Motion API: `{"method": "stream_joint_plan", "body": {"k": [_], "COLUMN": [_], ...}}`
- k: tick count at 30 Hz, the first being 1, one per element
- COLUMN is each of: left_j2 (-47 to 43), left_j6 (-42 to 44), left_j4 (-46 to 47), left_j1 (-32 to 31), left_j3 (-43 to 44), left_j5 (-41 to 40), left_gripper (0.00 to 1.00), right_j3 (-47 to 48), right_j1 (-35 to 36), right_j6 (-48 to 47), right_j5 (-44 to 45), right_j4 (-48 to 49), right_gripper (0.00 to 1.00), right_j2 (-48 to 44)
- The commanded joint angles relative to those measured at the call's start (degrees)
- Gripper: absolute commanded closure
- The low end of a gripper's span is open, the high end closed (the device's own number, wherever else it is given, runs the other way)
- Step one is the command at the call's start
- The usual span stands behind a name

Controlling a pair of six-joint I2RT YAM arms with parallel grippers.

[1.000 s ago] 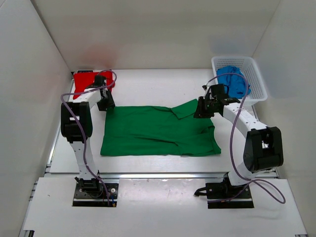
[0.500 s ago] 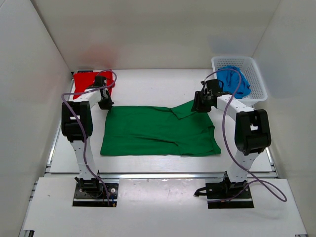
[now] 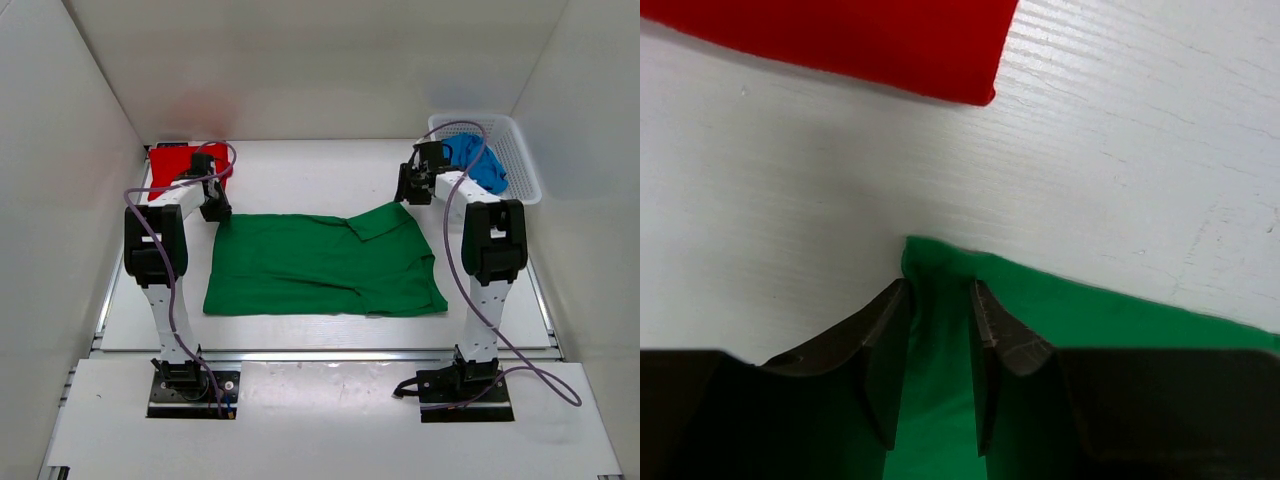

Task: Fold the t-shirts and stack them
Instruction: Grap the side of the flattened tshirt furthest away from the robot with both arms

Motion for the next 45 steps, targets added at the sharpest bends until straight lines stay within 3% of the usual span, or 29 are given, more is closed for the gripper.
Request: {"method": "stream_joint_plan", "body": {"k": [1,5,8,15,19,21,32,45], "left_j2": [0.0,0.3,0.4,0.6,0.9,1.0,-2.5,-9.2], "left_j6": [0.2,0.1,0.2,0.2,0.1,0.5,1.4,2.7], "left_j4": [0.2,-0.1,0.2,0.0,-0.2,-0.5,-2.8,-3.2], "left_j1": [0.3,0.4,0.3,1.9,2.4,1.8,1.4,1.2], "left_j3": [0.3,0.4,0.5,0.8,1.2,1.8,4.0,-0.8], "left_j5": [1.5,1.6,2.8,3.7,3.6,3.5,3.2,3.9], "left_gripper": [0.6,0.63,0.57,0.63,0.93,1.0,1.0,1.0], "right_j3": [4.2,6.6,6.7,7.8,7.6,7.6,12.4,1.5], "right_j1": [-0.5,-0.6,-0.1,0.3,0.7,0.6,2.2,1.8], "right_j6": [-1.7,-3.9,-4.1,-5.6,-5.5,-5.3,-6.6,-6.6], "right_j5": [1.1,0.2,-1.7,-3.3,-4.0,-3.9,0.7,1.0], "right_j4": [-2.7,-3.6,-3.0,-5.0,-5.7,-5.7,-10.1,-8.4], "right_gripper": [0.56,0.56,0.57,0.7,0.91,1.0,1.0,0.97], "right_j2": [3.9,6.7,7.4,8.4,8.3,8.2,1.8,-9.6]}}
